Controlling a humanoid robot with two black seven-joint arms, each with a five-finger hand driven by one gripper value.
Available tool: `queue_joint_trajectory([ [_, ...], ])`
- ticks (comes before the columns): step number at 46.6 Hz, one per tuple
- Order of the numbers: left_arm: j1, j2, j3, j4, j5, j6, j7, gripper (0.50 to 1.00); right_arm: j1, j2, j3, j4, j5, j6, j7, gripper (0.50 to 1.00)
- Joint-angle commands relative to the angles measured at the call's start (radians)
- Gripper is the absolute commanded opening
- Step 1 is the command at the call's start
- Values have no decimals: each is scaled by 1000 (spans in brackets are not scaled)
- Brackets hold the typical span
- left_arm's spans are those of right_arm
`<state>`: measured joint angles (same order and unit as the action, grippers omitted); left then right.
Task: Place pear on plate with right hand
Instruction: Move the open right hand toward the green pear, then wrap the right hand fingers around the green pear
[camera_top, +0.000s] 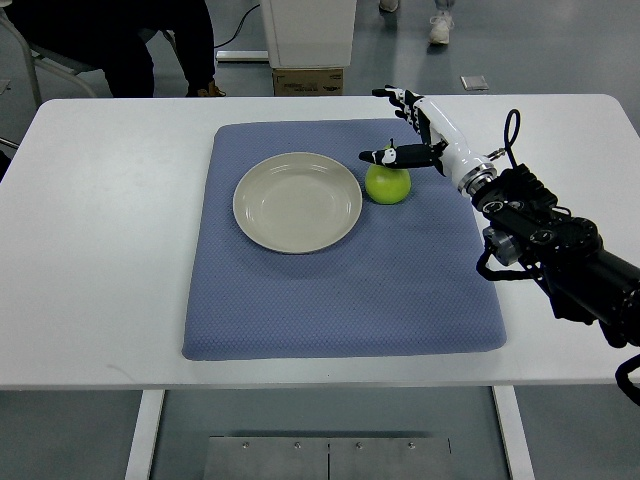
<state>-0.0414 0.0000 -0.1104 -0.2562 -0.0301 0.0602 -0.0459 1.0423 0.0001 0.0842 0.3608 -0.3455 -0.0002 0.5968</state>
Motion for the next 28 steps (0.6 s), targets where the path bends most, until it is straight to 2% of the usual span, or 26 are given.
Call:
queue_joint_trajectory([
  [1, 0, 0, 0, 0, -1, 1, 0, 1000, -10, 0, -1, -2, 0, 0, 1, 991],
  [28, 0, 0, 0, 0, 1, 0, 0, 1000, -84, 0, -3, -37, 0, -17, 3, 991],
])
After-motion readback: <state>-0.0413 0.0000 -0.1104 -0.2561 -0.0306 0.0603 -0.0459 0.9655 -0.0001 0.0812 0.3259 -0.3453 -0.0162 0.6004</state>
